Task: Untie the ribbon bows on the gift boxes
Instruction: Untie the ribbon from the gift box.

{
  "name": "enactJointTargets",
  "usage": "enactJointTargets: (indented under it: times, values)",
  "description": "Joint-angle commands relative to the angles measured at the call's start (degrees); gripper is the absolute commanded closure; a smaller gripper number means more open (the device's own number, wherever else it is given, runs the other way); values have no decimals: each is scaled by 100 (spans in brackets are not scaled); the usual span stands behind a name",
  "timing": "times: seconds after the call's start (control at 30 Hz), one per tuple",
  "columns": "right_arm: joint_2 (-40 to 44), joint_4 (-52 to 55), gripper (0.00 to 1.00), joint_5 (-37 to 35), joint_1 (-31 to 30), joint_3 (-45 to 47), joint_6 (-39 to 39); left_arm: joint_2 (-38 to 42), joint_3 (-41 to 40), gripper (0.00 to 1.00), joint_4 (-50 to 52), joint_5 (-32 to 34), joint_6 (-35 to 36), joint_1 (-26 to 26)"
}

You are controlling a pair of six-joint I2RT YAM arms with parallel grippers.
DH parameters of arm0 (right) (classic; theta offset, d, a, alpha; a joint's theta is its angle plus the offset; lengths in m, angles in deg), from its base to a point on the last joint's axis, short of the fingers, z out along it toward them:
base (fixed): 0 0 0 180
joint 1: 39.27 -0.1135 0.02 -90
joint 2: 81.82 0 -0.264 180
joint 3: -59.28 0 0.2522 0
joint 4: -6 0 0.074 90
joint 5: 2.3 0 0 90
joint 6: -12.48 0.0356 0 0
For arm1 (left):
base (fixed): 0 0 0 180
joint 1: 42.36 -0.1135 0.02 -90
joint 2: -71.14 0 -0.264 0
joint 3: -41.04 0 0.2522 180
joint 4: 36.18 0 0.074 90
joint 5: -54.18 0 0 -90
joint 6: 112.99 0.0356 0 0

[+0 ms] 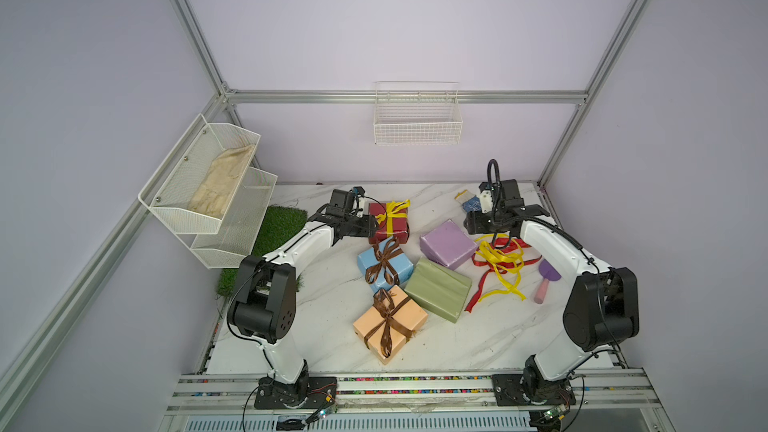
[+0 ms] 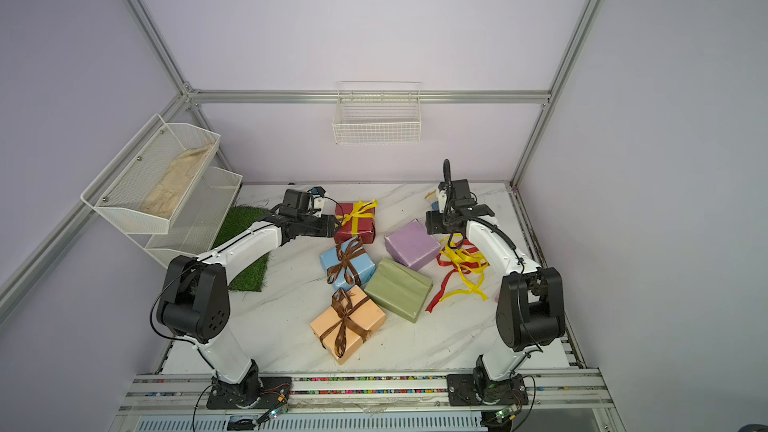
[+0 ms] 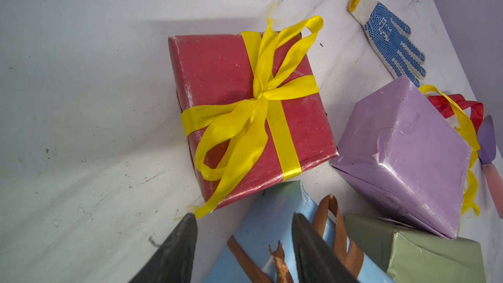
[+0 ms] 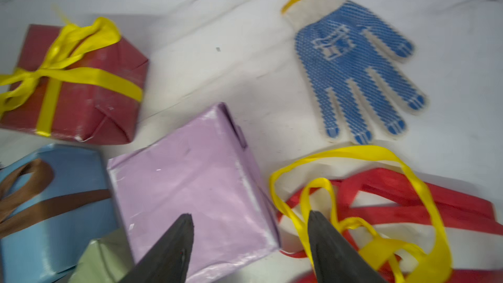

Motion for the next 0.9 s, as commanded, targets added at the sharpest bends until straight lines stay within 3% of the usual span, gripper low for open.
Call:
enactJointTargets:
  times: [0.0,0.13,0.27,0.53,0.87]
  values:
    - [-152,-250,35,1041,-431,-51,54,463,-230,43,122,-105,137,-37]
    - [-244,-1127,46,1749,-927,204,485,695,-497,44,173,-447,137,-30]
    - [-537,-1447,57,1999,-1321,222,606,860,-708,46,181,-576,137,-8]
    - [-960,-1707,53,2141,-1663,344,667,798,-853,48,204,-337,134,211]
    - [-1265,-1806,49,1723,-2005,459,747,496,-813,49,234,15,137,426]
